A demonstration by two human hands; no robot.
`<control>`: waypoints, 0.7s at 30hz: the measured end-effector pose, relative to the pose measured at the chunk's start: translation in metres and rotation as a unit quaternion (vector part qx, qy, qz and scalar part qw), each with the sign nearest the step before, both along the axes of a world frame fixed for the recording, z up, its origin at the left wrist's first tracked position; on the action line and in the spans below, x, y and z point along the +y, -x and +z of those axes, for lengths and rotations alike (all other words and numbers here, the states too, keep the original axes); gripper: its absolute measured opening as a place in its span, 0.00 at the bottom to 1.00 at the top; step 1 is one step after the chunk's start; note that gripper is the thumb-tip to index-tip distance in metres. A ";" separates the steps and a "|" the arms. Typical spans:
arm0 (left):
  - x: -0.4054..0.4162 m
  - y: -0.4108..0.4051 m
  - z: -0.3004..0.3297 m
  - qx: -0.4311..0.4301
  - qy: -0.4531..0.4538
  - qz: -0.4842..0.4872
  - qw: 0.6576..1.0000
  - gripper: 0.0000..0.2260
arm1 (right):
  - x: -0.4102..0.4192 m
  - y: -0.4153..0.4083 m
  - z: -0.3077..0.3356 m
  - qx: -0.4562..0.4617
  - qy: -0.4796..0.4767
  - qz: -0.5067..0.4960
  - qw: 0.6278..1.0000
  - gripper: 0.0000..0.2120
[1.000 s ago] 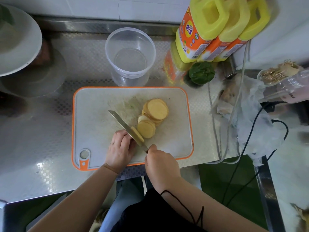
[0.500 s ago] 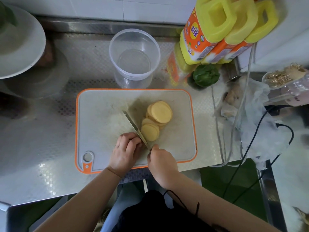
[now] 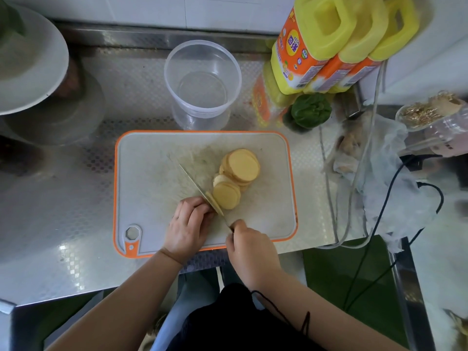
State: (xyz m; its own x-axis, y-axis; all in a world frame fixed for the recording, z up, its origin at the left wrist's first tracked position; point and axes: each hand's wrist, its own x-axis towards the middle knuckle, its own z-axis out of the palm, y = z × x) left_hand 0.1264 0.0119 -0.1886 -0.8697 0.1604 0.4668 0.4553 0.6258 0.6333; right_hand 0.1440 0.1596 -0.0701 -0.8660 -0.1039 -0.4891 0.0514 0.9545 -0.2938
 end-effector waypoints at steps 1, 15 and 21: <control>0.000 0.000 0.000 0.002 -0.001 0.000 1.000 0.08 | 0.000 -0.004 0.005 0.001 -0.003 0.004 1.000 0.11; 0.002 0.002 0.001 0.022 0.006 0.006 1.000 0.08 | -0.007 -0.007 0.013 -0.005 -0.058 0.029 0.998 0.03; 0.003 0.003 -0.001 0.010 0.002 0.004 1.000 0.06 | -0.009 -0.002 0.004 -0.031 -0.072 0.018 0.997 0.03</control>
